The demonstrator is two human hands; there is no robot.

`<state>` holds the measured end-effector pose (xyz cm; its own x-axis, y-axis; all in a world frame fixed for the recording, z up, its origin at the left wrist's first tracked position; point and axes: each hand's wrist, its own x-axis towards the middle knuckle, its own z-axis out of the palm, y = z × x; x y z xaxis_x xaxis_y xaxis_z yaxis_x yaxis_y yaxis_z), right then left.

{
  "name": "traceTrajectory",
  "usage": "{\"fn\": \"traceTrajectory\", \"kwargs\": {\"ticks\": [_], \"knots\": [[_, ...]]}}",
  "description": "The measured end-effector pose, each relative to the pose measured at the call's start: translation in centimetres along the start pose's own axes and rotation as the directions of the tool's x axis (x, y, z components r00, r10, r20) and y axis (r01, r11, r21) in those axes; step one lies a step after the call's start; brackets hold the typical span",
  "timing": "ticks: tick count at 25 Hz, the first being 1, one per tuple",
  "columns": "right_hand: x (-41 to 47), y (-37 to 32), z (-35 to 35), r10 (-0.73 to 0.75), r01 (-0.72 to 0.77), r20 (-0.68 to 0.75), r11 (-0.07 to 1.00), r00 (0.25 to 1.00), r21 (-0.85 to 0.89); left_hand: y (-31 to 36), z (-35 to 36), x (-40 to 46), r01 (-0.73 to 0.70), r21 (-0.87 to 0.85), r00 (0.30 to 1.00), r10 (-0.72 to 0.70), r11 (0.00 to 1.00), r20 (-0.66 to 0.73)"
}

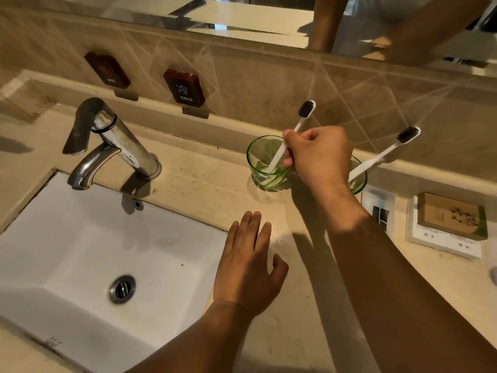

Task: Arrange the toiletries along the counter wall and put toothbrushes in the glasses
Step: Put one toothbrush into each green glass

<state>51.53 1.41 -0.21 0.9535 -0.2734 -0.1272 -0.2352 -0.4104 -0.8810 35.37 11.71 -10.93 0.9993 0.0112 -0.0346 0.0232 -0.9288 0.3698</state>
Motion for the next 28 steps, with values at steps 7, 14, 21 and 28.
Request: {"fn": "traceTrajectory", "kwargs": {"ticks": [7,14,21,28], "knots": [[0.8,0.0,0.0,-0.043,0.040,-0.015,0.985,0.999,-0.167,0.0,-0.1,0.0,0.009,-0.001,1.000,-0.009,1.000,0.019],[1.0,0.4,-0.8,-0.010,0.007,-0.016,0.976,1.000,-0.217,0.0,-0.1,0.1,0.027,-0.005,0.999,-0.027,1.000,0.048],[1.0,0.4,-0.9,-0.028,0.023,-0.012,0.962,1.000,-0.271,0.1,-0.1,0.1,0.028,0.008,0.998,-0.029,1.000,0.058],[0.6,0.8,-1.4,-0.092,0.082,-0.016,0.949,0.996,-0.305,-0.2,0.2,0.1,0.005,0.019,0.998,-0.006,1.000,0.056]]}}
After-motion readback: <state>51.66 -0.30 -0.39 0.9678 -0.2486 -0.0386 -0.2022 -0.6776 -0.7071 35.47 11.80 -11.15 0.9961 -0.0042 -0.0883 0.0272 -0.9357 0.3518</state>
